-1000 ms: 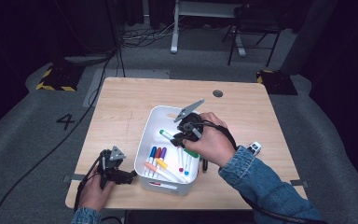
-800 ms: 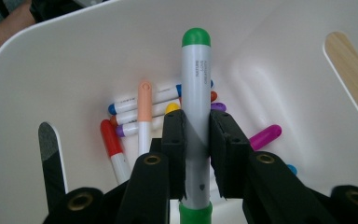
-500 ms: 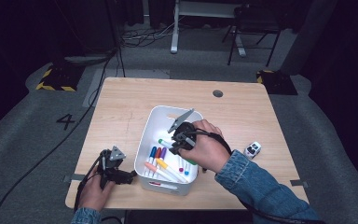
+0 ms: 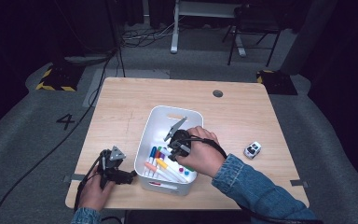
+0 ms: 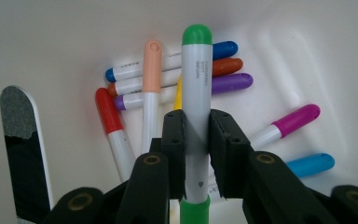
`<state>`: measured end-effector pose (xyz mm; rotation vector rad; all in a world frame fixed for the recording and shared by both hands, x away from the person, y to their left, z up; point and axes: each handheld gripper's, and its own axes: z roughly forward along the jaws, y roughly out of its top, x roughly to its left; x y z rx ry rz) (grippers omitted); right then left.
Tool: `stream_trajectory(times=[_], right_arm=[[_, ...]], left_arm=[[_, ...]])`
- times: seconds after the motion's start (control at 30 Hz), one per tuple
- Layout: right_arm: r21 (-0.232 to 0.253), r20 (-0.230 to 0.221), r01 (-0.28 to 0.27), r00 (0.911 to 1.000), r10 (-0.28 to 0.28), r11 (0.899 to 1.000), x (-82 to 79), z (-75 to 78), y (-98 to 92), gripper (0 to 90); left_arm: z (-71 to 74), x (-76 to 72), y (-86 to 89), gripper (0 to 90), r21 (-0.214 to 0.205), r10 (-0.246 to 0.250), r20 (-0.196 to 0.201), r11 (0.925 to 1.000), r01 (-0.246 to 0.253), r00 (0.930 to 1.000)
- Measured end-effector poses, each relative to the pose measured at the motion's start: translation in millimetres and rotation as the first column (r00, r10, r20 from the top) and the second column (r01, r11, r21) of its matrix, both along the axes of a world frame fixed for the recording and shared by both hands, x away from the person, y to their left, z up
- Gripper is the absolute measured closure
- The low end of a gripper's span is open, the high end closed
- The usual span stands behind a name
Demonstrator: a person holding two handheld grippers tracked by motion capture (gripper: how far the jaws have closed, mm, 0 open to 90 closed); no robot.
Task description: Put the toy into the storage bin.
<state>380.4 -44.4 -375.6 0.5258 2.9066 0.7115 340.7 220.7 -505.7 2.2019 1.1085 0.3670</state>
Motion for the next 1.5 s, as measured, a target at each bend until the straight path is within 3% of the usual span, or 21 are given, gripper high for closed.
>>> stream_trajectory(times=[0.07, 0.17, 0.23, 0.27, 0.33, 0.43, 0.57, 0.73, 1.0, 1.23, 1.4, 1.47, 1.5], right_arm=[[-0.006, 0.0, -0.002, 1.0, 0.002, 1.0, 0.2, -2.1, 0.6, 76.8], [-0.044, -0.036, 0.008, 0.9993, -0.009, 0.999, -1.2, -5.6, 1.3, 75.5], [-0.019, -0.018, 0.005, 0.9998, -0.005, 1.0, -0.4, -7.0, 0.2, 59.4], [-0.007, -0.022, 0.008, 0.9997, -0.008, 1.0, -1.2, -5.8, -0.7, 57.1], [0.033, 0.017, 0.007, 0.9998, -0.008, 0.999, 0.1, 0.7, -4.8, 52.3], [0.08, 0.045, 0.018, 0.9988, -0.022, 0.997, 1.2, 10.9, -12.7, 51.9], [0.133, 0.043, 0.059, 0.9969, -0.066, 0.989, -0.1, 24.1, -26.8, 50.9], [0.157, 0.051, 0.103, 0.9924, -0.112, 0.982, 1.9, 35.8, -47.3, 51.1], [0.2, 0.035, 0.182, 0.9806, -0.193, 0.963, 8.3, 47.2, -84.8, 52.3], [0.214, 0.023, 0.249, 0.9653, -0.26, 0.944, 17.9, 44.1, -113.2, 52.5], [0.208, -0.003, 0.301, 0.9516, -0.307, 0.93, 28.9, 28.9, -126.2, 52.3], [0.198, 0.018, 0.296, 0.9522, -0.305, 0.935, 34.8, 19.2, -130.2, 51.9], [0.199, 0.011, 0.306, 0.9493, -0.314, 0.931, 36.9, 14.3, -131.4, 51.9]], left_arm=[[0.0, 0.0, -0.1, 0.0, -0.001, 0.001, 0.0, 1.0, -0.001, 1.0], [0.0, 0.0, 0.0, 0.0, 0.0, 0.0, 0.0, 1.0, 0.0, 1.0], [0.0, 0.0, 0.0, 0.0, 0.0, 0.0, 0.0, 1.0, 0.0, 1.0], [0.0, 0.2, 0.1, 0.0, 0.002, -0.002, 0.005, 1.0, 0.002, 1.0], [0.1, 0.2, 0.1, 0.0, 0.003, -0.003, 0.004, 1.0, 0.003, 1.0], [0.0, 0.0, 0.0, 0.0, 0.0, -0.001, 0.001, 1.0, 0.001, 1.0], [0.0, 0.0, 0.0, 0.0, 0.0, -0.001, 0.0, 1.0, 0.001, 1.0], [0.1, 0.2, 0.1, 0.0, 0.003, -0.002, 0.003, 1.0, 0.002, 1.0], [0.2, 0.2, 0.3, 0.0, 0.007, 0.0, 0.008, 1.0, 0.0, 1.0], [0.2, 0.0, 0.3, 0.0, 0.007, 0.001, 0.007, 1.0, -0.001, 1.0], [0.2, -0.1, 0.6, 0.0, 0.014, 0.005, 0.018, 0.9999, -0.005, 0.9998], [0.2, -0.1, 0.6, 0.0, 0.014, 0.005, 0.018, 0.9999, -0.005, 0.9998], [0.2, -0.1, 0.6, 0.0, 0.014, 0.005, 0.018, 0.9999, -0.005, 0.9998]])
